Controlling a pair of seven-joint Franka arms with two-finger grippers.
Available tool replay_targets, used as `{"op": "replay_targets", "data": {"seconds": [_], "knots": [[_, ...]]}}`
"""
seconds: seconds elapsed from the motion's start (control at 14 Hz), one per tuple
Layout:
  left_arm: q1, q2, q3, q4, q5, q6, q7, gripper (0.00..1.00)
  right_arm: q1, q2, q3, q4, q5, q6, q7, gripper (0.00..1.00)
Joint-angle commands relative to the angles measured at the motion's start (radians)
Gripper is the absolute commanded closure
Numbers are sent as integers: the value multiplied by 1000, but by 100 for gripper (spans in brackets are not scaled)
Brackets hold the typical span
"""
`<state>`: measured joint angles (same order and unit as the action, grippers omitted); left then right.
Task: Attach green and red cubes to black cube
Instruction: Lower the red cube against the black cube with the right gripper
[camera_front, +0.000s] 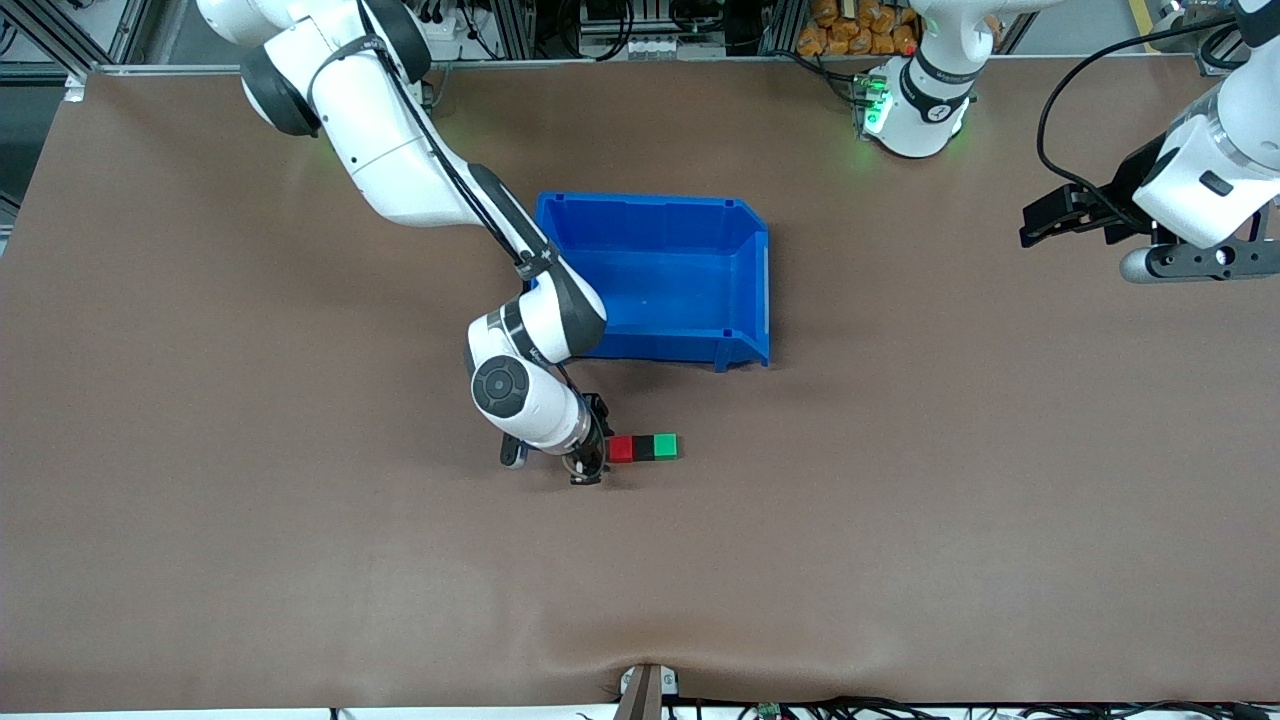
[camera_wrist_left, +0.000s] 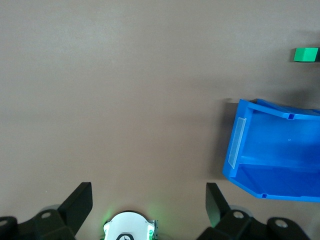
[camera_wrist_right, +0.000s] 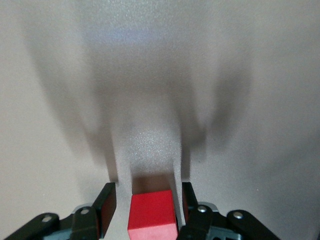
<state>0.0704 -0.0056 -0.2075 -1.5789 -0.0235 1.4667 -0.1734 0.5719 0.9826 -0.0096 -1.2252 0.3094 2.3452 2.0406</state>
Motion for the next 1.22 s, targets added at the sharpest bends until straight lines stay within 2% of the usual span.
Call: {"op": "replay_targets", "data": {"seconds": [0.0, 0.14, 0.21, 0.29, 1.15], "knots": [[5, 1, -4, 3, -1, -2, 3, 0, 0, 21, -3, 33, 7, -7, 15, 11], [6, 1, -4, 5, -1, -2, 3, 0, -1, 21, -3, 33, 5, -9, 15, 9], [5, 2, -4, 5, -1, 0, 3, 0, -1, 21, -3, 33, 5, -9, 15, 1], [5, 2, -4, 5, -1, 0, 3, 0, -3, 21, -3, 33, 5, -11, 15, 0], [9, 9, -6, 13, -1, -2, 3, 0, -17, 2, -7, 35, -52, -35, -13, 0]]}}
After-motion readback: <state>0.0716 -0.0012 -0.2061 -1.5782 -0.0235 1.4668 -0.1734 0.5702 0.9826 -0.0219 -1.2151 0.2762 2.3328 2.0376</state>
